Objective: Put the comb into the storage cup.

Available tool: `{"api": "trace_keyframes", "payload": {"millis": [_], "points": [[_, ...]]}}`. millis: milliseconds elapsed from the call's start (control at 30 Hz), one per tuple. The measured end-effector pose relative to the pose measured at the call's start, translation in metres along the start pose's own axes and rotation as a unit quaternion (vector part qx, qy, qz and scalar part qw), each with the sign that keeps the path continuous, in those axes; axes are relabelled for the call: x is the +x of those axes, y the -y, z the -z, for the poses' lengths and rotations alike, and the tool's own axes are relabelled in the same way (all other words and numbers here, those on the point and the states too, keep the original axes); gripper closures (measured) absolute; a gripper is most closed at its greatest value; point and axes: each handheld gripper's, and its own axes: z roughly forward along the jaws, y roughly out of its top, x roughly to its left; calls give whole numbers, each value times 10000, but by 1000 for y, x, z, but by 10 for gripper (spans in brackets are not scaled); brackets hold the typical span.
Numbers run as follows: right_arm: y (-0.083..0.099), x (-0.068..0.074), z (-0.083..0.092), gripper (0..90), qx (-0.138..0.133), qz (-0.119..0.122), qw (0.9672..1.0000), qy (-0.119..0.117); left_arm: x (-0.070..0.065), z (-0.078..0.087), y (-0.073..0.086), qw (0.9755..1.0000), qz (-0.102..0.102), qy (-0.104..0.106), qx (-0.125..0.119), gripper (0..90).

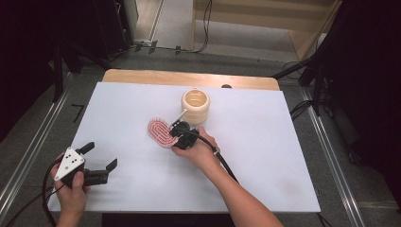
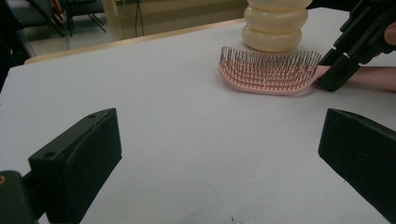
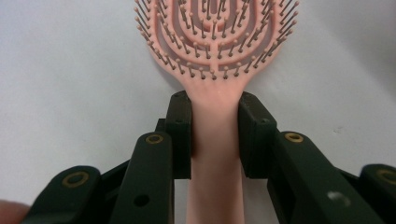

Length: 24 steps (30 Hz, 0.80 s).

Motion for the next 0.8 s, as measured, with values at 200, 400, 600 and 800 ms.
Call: {"api": "trace_keyframes", "payload": {"millis": [200, 400, 600, 800], "points": [[5, -3, 1, 680, -167, 8, 9998, -120, 0, 0, 0, 10000, 2, -2, -3, 0], [13, -9, 3, 681, -535, 56, 9979, -350, 0, 0, 0, 10000, 1, -9, 0, 0], [20, -9, 8, 681, -853, 59, 9957, -361, 0, 0, 0, 10000, 3, -14, 6, 0], [30, -12, 14, 681, -1240, 71, 9912, -449, 0, 0, 0, 10000, 15, -34, -5, 0]]}}
